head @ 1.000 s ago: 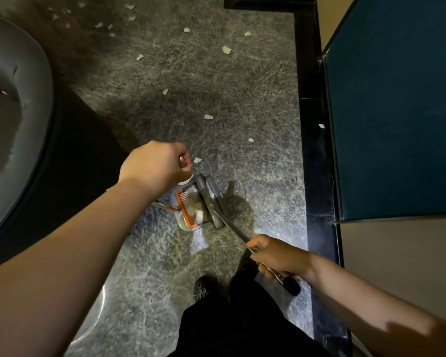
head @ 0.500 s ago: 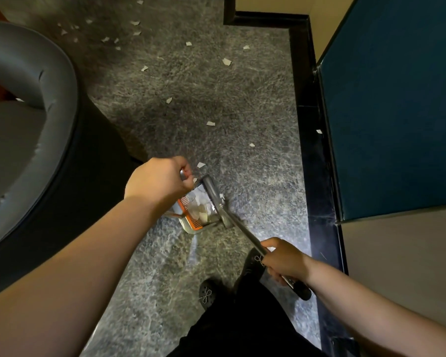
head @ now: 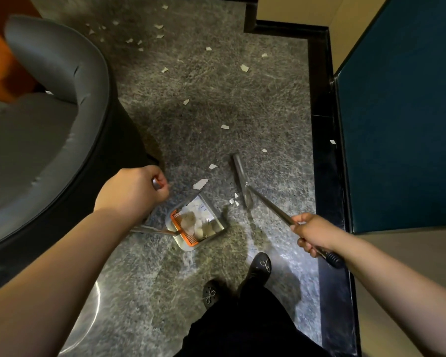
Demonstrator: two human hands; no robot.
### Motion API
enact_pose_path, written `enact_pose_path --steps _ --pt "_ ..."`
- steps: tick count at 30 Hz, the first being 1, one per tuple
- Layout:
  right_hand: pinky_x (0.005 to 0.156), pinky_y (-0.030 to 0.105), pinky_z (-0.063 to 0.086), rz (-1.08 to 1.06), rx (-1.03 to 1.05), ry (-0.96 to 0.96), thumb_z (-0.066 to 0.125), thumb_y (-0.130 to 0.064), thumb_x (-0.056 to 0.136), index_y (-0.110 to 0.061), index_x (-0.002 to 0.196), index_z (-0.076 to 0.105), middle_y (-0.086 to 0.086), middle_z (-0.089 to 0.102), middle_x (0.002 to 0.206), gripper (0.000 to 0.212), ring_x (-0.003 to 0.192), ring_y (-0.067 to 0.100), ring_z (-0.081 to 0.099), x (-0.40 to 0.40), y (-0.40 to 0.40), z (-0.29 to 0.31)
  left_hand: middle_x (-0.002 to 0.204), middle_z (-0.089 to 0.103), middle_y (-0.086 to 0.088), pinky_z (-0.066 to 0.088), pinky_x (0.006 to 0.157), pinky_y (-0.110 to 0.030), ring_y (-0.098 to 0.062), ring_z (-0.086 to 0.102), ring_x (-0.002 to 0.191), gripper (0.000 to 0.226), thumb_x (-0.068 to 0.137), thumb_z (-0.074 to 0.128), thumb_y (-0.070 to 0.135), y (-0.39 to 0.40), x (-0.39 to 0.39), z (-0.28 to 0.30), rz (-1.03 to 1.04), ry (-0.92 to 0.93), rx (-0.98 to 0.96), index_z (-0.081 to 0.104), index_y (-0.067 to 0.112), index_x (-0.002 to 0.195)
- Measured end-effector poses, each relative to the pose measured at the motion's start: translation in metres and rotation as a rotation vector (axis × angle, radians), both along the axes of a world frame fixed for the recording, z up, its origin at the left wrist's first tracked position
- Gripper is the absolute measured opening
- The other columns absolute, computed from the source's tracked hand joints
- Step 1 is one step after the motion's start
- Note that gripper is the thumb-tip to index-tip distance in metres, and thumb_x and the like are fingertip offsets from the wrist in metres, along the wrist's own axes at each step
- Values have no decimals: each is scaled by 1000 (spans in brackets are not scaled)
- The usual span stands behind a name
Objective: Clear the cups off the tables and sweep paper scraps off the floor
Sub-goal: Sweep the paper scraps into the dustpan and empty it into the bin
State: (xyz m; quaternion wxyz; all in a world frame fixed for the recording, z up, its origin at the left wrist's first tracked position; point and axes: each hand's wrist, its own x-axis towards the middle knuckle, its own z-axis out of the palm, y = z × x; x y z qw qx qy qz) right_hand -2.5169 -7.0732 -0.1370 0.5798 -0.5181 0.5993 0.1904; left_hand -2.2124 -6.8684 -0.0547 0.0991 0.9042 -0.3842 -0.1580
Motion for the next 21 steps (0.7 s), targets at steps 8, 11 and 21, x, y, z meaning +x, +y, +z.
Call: enact_pose_path --steps 8,11,21 --pt "41 20 33 230 -15 127 37 -9 100 -7 119 43 6 40 38 20 37 16 36 34 -10 -36 66 59 10 37 46 -24 -6 53 59 11 83 67 37 1 11 -21 2 -18 39 59 31 77" --pt "41 19 32 301 27 133 38 -11 101 -6 123 42 8 41 46 23 40 16 36 47 0 -38 67 60 8 37 46 -25 -6 54 59 11 84 65 36 -1 11 -23 0 -21 42 59 30 77" --pt "26 15 27 537 141 34 39 -4 99 0 134 38 10 40 47 35 21 12 35 55 63 -8 67 59 9 35 46 -25 -6 53 60 9 83 62 34 -4 7 -22 -7 3 20 57 31 77"
